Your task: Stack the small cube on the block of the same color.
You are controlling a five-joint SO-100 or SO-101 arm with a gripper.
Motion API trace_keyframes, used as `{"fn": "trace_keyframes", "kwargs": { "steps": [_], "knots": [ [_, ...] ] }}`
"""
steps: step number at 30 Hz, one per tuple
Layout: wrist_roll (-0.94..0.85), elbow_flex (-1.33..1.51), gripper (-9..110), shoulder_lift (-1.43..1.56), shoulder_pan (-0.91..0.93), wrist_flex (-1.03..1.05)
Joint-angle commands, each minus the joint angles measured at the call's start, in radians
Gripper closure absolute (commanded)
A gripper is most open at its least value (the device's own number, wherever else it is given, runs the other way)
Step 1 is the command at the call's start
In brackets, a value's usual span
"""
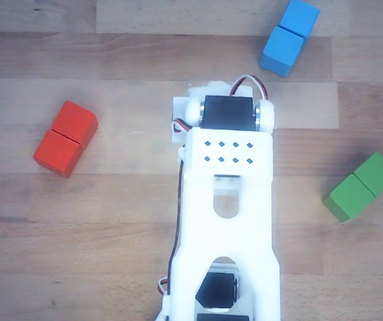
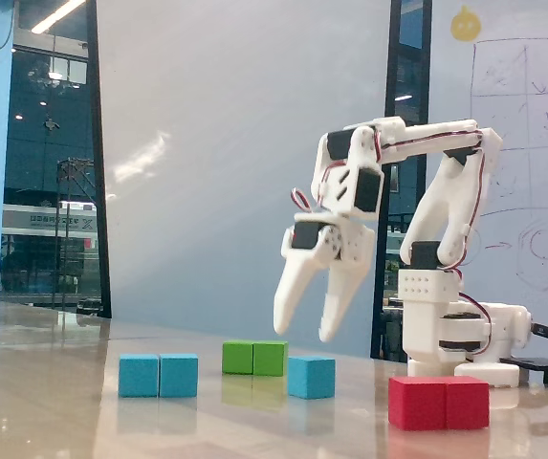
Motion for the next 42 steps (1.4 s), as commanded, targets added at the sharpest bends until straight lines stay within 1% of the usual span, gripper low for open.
{"fn": "trace_keyframes", "kwargs": {
  "steps": [1,9,14,20,32,37,42],
  "knots": [
    [0.002,0.040,75,0.008,0.015,-0.020],
    [0.008,0.032,75,-0.008,0.017,-0.029],
    [0.008,0.032,76,-0.089,0.017,-0.112],
    [0.008,0.031,76,-0.133,0.018,-0.153],
    [0.011,0.046,76,-0.187,0.018,-0.164],
    [0.009,0.051,76,-0.195,0.029,-0.221],
    [0.008,0.051,76,-0.196,0.052,-0.227]
  ]
}}
